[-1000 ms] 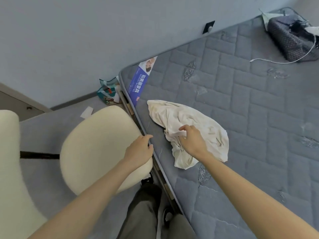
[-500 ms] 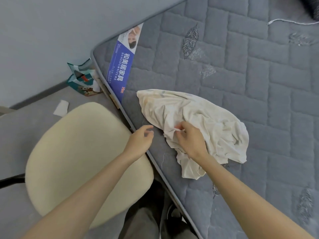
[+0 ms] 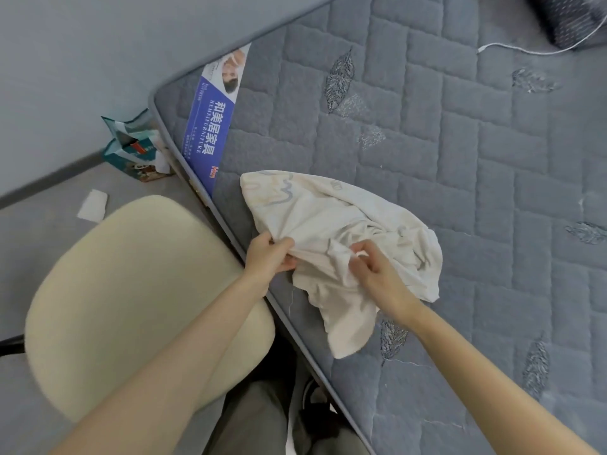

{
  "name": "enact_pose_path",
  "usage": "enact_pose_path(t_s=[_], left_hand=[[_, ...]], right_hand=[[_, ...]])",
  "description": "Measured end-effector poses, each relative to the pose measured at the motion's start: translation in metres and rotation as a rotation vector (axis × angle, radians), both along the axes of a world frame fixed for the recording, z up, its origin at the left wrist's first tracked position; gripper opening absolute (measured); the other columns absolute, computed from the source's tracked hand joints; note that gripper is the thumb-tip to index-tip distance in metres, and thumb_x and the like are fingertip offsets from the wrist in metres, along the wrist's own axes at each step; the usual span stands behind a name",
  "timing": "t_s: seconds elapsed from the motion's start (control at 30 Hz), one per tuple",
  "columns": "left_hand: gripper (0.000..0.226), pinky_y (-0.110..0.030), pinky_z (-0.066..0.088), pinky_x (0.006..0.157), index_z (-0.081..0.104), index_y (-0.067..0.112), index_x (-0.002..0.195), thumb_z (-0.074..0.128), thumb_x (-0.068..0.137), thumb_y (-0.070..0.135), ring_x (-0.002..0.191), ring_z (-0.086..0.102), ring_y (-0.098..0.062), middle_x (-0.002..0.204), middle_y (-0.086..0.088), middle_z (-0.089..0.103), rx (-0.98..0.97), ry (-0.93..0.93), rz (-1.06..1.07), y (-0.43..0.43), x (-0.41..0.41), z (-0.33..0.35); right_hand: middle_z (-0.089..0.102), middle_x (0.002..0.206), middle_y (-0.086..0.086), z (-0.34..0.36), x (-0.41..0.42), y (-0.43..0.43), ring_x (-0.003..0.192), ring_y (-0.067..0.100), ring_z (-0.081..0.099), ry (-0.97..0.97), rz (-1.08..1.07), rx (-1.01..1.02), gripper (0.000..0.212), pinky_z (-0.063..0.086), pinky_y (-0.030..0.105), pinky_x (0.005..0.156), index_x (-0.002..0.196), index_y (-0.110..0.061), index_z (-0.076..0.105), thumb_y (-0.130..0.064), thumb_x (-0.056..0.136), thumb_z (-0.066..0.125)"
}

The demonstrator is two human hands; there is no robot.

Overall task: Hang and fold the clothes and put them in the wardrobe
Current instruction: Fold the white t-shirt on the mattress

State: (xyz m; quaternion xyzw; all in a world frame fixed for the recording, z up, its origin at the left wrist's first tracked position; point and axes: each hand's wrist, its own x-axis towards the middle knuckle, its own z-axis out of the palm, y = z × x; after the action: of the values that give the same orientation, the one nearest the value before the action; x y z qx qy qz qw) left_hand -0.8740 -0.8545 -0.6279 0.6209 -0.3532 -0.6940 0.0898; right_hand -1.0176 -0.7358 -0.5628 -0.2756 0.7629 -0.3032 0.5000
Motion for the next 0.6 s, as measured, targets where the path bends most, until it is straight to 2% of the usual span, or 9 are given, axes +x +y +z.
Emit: enact_pose_path(t_s=[0.1,0.17,0.2,0.27,0.33,0.37,0.43,0.5,0.6], left_hand=[[0.020,-0.027,0.052,0.068,0.064,0.002,0.088,0.065,0.079,0.020,0.077,0.058,-0.022,0.091,-0.008,0.060,-0.241,-0.057,-0.095,-0.007,0.005,0.031],[0.025,-0.025,0.043,0.077,0.063,0.001,0.073,0.066,0.075,0.026,0.091,0.053,-0.022,0.104,-0.007,0.047,-0.406,-0.137,-0.088,-0.010,0.013,0.054],[0.019,-0.023,0.039,0.083,0.062,0.011,0.064,0.066,0.078,0.022,0.102,0.050,-0.019,0.111,-0.003,0.042,-0.478,-0.152,-0.066,-0.010,0.017,0.068],[0.032,-0.023,0.034,0.096,0.063,0.025,0.055,0.060,0.084,0.012,0.117,0.044,-0.004,0.128,0.003,0.044,-0.585,-0.141,-0.038,-0.008,0.031,0.097],[0.025,-0.020,0.039,0.088,0.065,0.022,0.070,0.053,0.086,0.007,0.100,0.050,0.014,0.135,0.010,0.052,-0.629,-0.064,-0.052,-0.001,0.047,0.126],[0.021,-0.019,0.042,0.079,0.067,0.013,0.080,0.049,0.087,0.005,0.087,0.056,0.010,0.130,0.010,0.059,-0.652,-0.040,-0.090,0.005,0.054,0.141],[0.027,-0.019,0.045,0.069,0.072,0.008,0.095,0.046,0.089,0.003,0.073,0.056,-0.008,0.103,0.014,0.069,-0.694,-0.026,-0.182,0.022,0.066,0.165],[0.025,-0.021,0.037,0.059,0.070,0.004,0.081,0.047,0.092,0.006,0.062,0.045,-0.009,0.063,0.013,0.060,-0.744,-0.044,-0.234,0.047,0.077,0.185],[0.032,-0.021,0.023,0.052,0.042,-0.001,0.065,0.047,0.095,0.011,0.059,0.030,-0.008,0.065,-0.009,0.033,-0.806,-0.065,-0.188,0.083,0.090,0.215]], right_hand=[[0.049,0.064,-0.006,0.024,-0.008,-0.013,0.050,0.001,0.035,0.048,-0.039,-0.125,0.009,0.030,0.012,0.050,0.089,-0.019,0.052,-0.018,0.098,0.049],[0.050,0.065,-0.013,0.047,-0.012,-0.016,0.055,0.000,0.041,0.106,0.116,-0.155,0.005,0.034,0.010,0.055,0.093,-0.027,0.056,-0.023,0.091,0.059],[0.049,0.070,-0.013,0.058,-0.013,-0.015,0.060,-0.001,0.042,0.147,0.236,-0.131,0.019,0.035,0.010,0.059,0.099,-0.031,0.057,-0.025,0.084,0.067],[0.049,0.081,-0.008,0.082,-0.015,-0.010,0.068,-0.001,0.043,0.218,0.477,-0.064,0.045,0.036,0.010,0.064,0.111,-0.034,0.057,-0.028,0.071,0.077],[0.054,0.082,-0.005,0.109,-0.010,-0.003,0.070,0.005,0.046,0.278,0.579,-0.084,0.030,0.037,0.016,0.066,0.102,-0.025,0.062,-0.033,0.075,0.073],[0.050,0.072,-0.003,0.124,-0.006,0.001,0.063,0.009,0.042,0.304,0.589,-0.127,0.017,0.036,0.024,0.063,0.083,-0.018,0.059,-0.033,0.082,0.066],[0.028,0.060,-0.003,0.152,-0.002,0.011,0.054,0.010,0.024,0.301,0.558,-0.219,0.040,0.025,0.027,0.054,0.063,-0.014,0.034,-0.032,0.095,0.049],[0.023,0.061,-0.004,0.183,0.003,0.023,0.055,0.009,0.020,0.255,0.459,-0.273,0.045,0.021,0.022,0.050,0.062,-0.018,0.025,-0.041,0.098,0.040],[0.027,0.068,0.001,0.227,0.011,0.045,0.062,0.012,0.025,0.135,0.309,-0.260,0.044,0.024,0.027,0.061,0.065,-0.022,0.027,-0.061,0.085,0.029]])
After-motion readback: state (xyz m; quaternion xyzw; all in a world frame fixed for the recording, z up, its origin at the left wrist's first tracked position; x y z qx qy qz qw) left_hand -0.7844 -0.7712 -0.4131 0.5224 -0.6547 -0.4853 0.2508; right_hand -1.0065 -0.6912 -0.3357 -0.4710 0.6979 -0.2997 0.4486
